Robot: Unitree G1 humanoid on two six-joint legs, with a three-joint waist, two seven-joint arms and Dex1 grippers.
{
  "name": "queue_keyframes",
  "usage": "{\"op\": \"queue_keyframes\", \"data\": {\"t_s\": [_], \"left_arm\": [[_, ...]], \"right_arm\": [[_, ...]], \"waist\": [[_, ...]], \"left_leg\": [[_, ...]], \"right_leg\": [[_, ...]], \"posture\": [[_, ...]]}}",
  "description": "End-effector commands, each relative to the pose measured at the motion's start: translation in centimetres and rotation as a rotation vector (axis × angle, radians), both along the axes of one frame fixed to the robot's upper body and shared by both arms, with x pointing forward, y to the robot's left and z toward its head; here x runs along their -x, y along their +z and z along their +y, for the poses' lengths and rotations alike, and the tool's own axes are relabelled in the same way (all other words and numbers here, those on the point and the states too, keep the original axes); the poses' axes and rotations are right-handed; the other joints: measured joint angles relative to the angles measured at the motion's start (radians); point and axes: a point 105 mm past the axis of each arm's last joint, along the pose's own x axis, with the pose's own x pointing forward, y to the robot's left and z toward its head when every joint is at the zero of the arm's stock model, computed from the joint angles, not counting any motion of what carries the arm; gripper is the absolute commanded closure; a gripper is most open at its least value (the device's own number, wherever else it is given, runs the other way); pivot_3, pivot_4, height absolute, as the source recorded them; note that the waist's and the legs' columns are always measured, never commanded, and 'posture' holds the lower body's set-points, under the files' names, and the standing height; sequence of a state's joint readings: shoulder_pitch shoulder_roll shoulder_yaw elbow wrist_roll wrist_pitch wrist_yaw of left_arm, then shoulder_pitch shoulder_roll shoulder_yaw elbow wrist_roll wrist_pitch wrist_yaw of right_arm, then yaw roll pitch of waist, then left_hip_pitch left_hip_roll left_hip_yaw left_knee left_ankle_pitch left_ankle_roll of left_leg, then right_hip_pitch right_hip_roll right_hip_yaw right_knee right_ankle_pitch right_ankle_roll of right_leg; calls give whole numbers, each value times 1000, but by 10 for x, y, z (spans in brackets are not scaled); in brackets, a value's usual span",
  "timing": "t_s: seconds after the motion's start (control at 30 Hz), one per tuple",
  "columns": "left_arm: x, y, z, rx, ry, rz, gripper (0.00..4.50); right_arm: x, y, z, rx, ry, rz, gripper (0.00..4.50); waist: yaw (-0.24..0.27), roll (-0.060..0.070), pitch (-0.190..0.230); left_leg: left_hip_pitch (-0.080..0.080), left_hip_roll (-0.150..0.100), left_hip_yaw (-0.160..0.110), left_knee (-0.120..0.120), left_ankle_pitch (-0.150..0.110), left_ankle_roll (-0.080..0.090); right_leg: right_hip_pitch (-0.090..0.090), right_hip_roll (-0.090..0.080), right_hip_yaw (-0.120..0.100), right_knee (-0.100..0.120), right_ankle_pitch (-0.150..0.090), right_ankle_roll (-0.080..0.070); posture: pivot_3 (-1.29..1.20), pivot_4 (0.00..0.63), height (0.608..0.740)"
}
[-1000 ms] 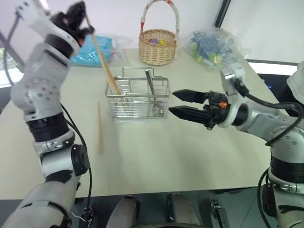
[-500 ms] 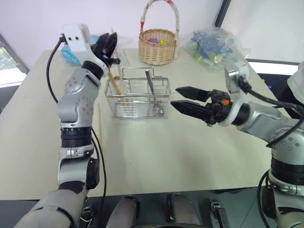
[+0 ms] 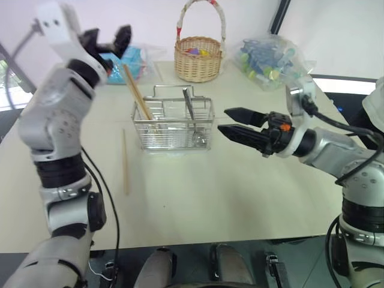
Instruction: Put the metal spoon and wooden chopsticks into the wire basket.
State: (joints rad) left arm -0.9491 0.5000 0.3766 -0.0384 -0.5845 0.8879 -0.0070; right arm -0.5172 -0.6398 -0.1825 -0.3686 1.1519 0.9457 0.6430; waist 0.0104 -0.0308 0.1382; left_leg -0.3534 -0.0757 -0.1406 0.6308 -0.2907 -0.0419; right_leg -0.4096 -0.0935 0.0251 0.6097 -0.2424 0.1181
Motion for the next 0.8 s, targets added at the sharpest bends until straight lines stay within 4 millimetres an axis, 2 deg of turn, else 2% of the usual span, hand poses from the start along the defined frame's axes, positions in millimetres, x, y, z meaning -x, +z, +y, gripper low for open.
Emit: {"op": "queue_keyframes", "data": {"t_s": [0.03, 0.13, 0.17, 0.27, 0.53, 0.73, 0.8], "left_arm": [[-7, -39, 37, 57, 154, 220, 37], [-8, -90, 46, 69, 198, 464, 37], [-5, -112, 43, 45, 187, 568, 37], [1, -151, 33, 55, 159, 726, 37], [5, -209, 8, 30, 90, 940, 37], [7, -236, 9, 26, 94, 1023, 37], [7, -240, 10, 31, 100, 1027, 573]], "right_arm": [[3, 8, 3, -11, 29, -49, 368], [1, 5, 6, -1, 41, -48, 368], [0, 4, 6, 5, 45, -48, 368], [0, 3, 7, 14, 57, -52, 368], [5, -2, 9, 31, 71, -48, 368], [11, -6, 10, 51, 68, -58, 368], [11, -8, 10, 54, 61, -57, 368]], "waist": [[0, 2, 0], [2, 2, 0], [1, 1, 0], [3, 1, 0], [2, 1, 0], [2, 4, -2], [3, 5, -3]], "left_leg": [[1, 0, 0, 0, 0, 0], [0, 0, 0, 0, 0, 0], [-1, 0, 0, 0, 0, 0], [-2, 0, -1, 0, 1, -1], [-2, 0, -1, 0, 1, -2], [0, 1, -1, -1, 1, -2], [1, 0, -1, -1, 0, -1]], "right_leg": [[1, 0, 0, 0, 0, 0], [0, 0, 0, 1, 0, 0], [0, 0, 0, 2, 0, 0], [-1, 0, 0, 2, 0, 0], [-2, -1, 0, 0, 0, 0], [-1, -2, 0, 0, 0, 0], [0, -2, 0, 0, 0, 0]], "posture": [[0, 150, 739], [0, 150, 739], [0, 150, 739], [0, 150, 739], [0, 150, 739], [0, 150, 739], [0, 150, 739]]}}
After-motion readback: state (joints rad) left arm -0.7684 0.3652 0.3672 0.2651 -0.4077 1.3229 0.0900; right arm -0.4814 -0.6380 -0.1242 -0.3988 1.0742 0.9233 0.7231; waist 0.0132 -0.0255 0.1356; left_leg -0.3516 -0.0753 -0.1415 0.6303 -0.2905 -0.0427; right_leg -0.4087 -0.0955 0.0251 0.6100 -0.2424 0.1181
